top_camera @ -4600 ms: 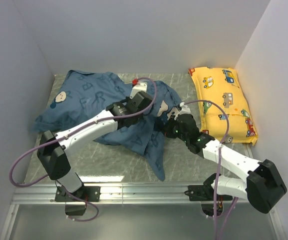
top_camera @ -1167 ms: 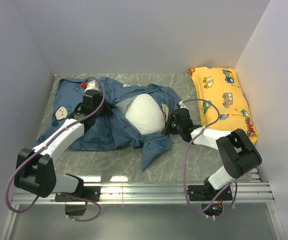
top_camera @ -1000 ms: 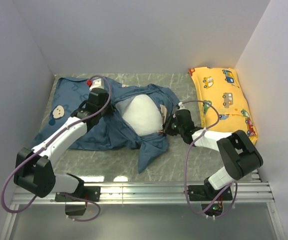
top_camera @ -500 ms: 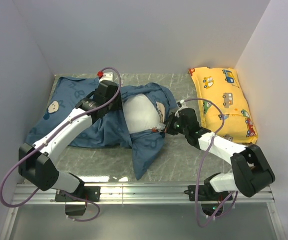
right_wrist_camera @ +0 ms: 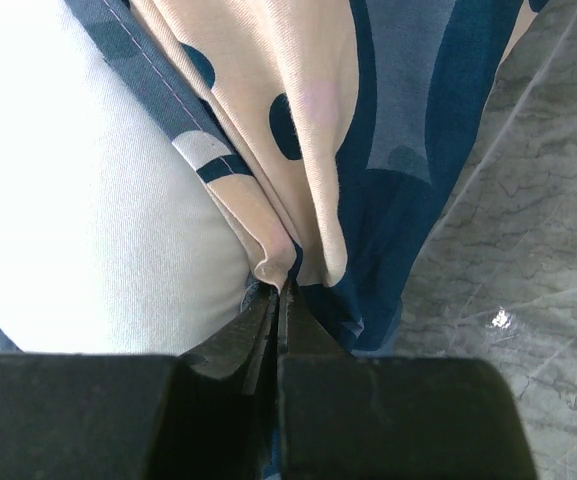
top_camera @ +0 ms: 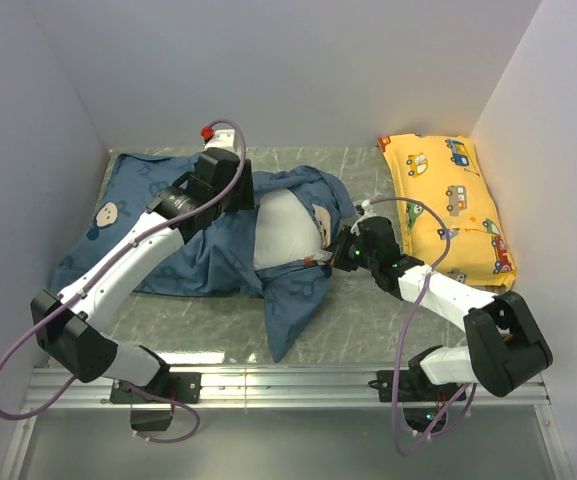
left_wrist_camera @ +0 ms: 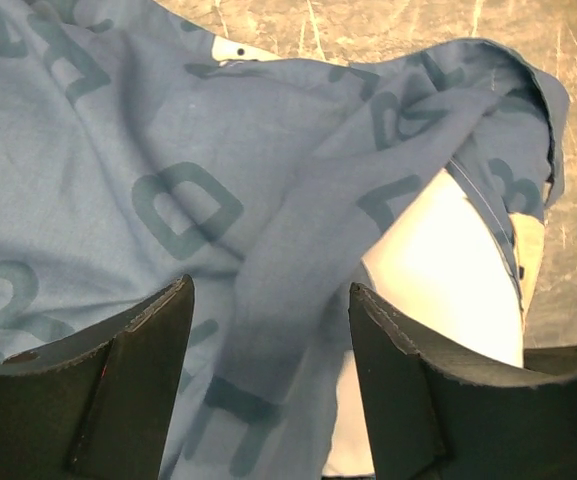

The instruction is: Remove the pillowcase from the pillow

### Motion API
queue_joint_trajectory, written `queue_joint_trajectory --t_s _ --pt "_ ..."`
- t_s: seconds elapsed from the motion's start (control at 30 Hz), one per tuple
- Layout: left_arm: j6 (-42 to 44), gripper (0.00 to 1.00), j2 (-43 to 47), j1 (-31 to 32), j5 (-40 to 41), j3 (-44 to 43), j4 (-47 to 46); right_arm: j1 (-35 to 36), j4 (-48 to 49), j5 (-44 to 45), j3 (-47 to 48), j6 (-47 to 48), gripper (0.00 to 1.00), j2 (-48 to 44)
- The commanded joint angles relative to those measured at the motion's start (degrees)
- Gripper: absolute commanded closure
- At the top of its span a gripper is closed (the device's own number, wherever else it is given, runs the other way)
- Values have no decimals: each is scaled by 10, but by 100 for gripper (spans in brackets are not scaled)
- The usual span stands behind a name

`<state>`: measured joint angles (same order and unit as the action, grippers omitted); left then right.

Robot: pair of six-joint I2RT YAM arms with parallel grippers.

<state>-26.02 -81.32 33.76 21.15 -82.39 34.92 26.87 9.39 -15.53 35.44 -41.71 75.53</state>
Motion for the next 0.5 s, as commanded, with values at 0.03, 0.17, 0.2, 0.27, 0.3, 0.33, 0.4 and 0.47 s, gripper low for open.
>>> queue_joint_trajectory --t_s 0.03,0.17,0.2,0.27,0.3,0.33,0.4,0.47 --pt "13 31 14 15 0 -37 10 8 7 -6 8 1 100 -18" --pt "13 30 21 45 11 -59 17 8 3 -4 9 3 100 -16" --pt "14 30 20 51 23 -66 20 8 2 -3 10 3 100 -16" --pt "16 29 20 67 35 -87 30 9 1 -2 10 4 100 -15" --pt "17 28 20 73 41 -94 33 8 2 -2 10 4 100 -15" --pt "18 25 20 80 49 -105 36 8 2 -1 9 4 100 -15" --pt "24 19 17 107 52 -111 34 8 3 0 9 4 100 -15" --pt "24 12 10 139 68 -110 25 8 5 0 9 3 100 -14"
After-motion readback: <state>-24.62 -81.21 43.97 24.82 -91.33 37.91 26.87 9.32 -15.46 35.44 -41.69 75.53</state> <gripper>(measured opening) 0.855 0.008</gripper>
